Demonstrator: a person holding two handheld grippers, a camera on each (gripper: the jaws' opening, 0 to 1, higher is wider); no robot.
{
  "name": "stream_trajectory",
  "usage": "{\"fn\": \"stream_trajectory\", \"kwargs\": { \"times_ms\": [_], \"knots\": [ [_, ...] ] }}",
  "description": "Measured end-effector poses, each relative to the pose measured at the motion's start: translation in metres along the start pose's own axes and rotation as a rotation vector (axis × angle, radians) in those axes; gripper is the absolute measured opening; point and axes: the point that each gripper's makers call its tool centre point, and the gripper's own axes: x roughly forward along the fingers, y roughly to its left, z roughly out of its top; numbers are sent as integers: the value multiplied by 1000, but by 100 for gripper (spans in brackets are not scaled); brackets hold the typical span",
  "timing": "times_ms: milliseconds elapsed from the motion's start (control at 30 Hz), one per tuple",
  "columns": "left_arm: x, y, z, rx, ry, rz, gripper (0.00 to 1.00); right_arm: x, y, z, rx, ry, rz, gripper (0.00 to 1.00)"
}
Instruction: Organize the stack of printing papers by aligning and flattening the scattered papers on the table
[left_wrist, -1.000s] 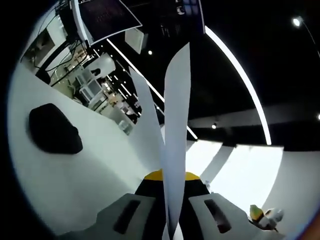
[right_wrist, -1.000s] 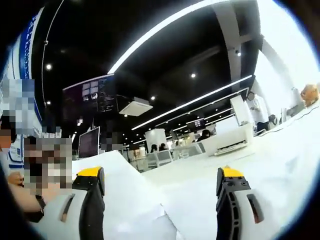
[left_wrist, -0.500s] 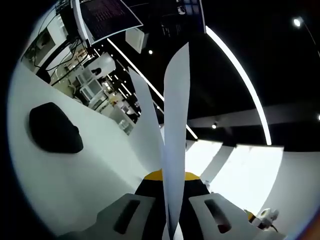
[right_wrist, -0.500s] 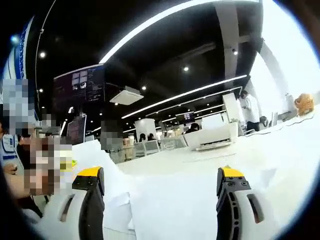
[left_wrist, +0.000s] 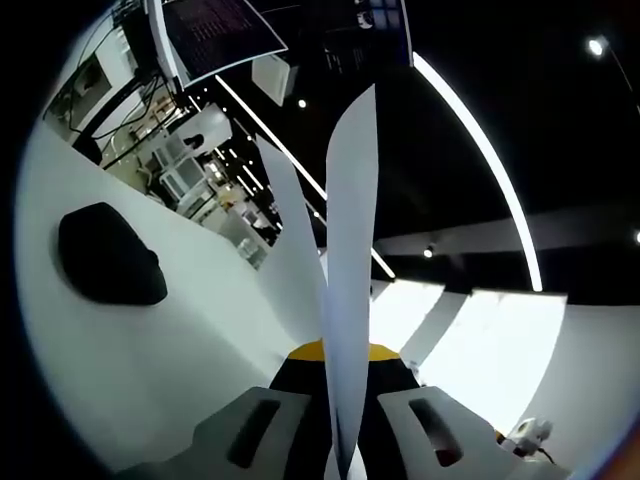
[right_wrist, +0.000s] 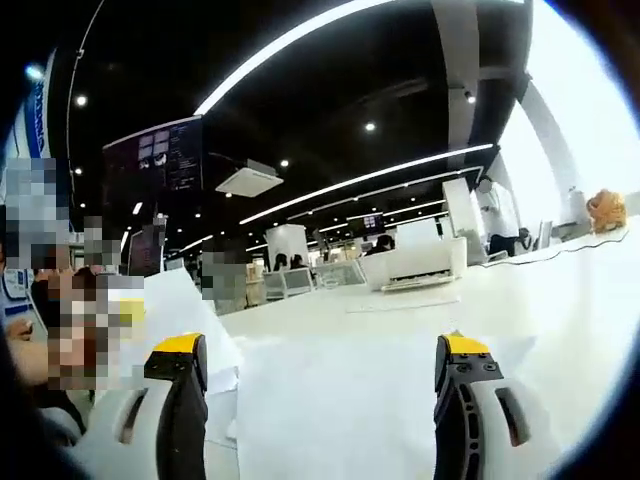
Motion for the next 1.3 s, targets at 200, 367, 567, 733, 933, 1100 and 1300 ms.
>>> {"fn": "stream_trajectory", "kwargs": {
  "times_ms": [200, 367, 567, 733, 933, 1100, 1300],
  "knots": [
    [0, 0, 0, -2, 1, -1, 6, -5, -13, 2, 4, 0, -26, 90],
    [0, 1, 0, -2, 2, 0, 6, -8, -23, 4, 12, -10, -59, 90],
    [0, 2, 0, -7, 4, 0, 6, -5, -32, 0, -18, 26, -74, 90],
    [1, 2, 0, -6, 6, 0, 6, -5, -54, -3, -31, 58, -102, 90],
    [0, 2, 0, -8, 7, -2, 6, -8, -81, -1, -12, 58, -145, 90],
    [0, 2, 0, -7, 8, -2, 6, -5, -86, -2, -24, 70, -152, 90],
    [1, 2, -1, -5, 11, -4, 6, 7, -81, -11, -115, 125, -112, 90]
  ]
}}
